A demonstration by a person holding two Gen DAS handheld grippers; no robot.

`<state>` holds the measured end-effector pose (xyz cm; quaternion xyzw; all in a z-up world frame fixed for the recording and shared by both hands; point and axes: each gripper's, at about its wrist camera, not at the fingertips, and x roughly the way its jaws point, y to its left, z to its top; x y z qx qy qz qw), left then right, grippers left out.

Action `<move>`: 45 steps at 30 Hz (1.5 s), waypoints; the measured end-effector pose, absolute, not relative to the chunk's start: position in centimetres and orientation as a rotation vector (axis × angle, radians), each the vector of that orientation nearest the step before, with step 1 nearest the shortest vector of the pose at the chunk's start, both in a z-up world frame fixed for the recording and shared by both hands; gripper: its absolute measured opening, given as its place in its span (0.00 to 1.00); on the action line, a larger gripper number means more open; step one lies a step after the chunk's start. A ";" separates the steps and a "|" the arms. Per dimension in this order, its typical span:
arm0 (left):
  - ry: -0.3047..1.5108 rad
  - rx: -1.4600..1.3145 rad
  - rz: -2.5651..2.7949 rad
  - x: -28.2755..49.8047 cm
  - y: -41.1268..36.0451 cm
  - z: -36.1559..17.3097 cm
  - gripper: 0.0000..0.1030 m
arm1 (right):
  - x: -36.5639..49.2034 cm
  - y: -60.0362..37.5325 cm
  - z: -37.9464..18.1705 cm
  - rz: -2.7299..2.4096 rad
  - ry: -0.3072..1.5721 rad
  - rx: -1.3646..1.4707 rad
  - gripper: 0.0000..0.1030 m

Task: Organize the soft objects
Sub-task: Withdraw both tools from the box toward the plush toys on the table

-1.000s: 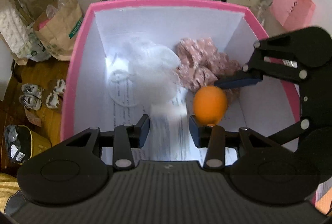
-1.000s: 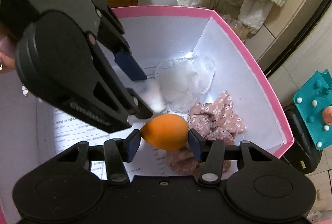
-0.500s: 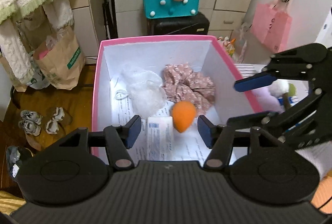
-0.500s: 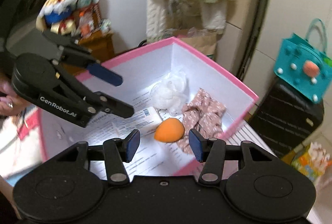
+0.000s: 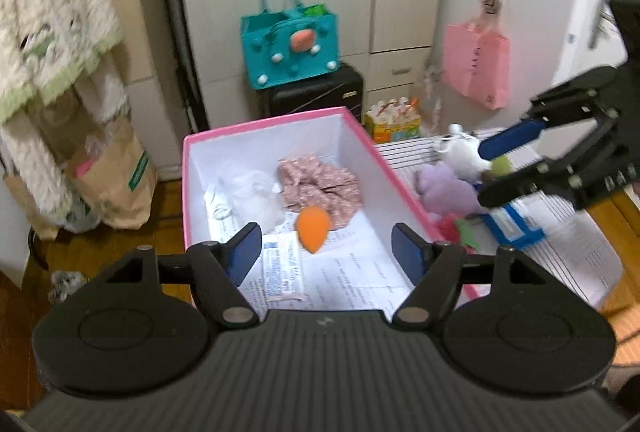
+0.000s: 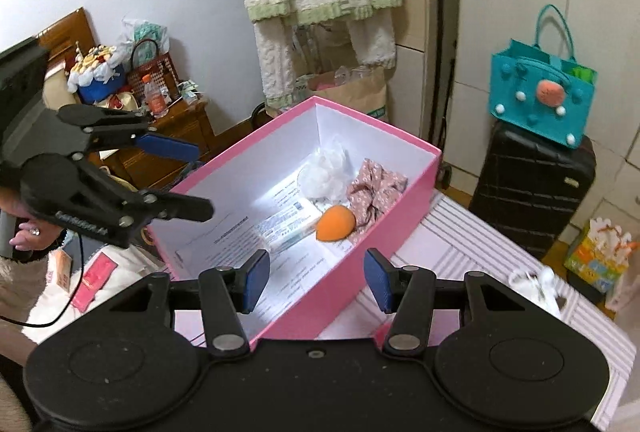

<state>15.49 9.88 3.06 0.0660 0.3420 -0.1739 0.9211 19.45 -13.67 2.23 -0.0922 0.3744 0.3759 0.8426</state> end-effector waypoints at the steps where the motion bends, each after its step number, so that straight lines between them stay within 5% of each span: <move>1: 0.700 0.154 -0.367 14.9 9.5 3.4 0.69 | 19.1 -14.0 2.5 0.795 0.796 -0.189 0.56; 22: 0.740 0.230 -0.509 9.0 1.0 3.4 0.75 | 9.2 -22.8 0.9 0.694 0.779 -0.158 0.63; 45: 0.716 0.265 -0.411 12.1 -8.8 -4.1 0.75 | 12.9 -30.6 -5.8 0.608 0.740 -0.128 0.65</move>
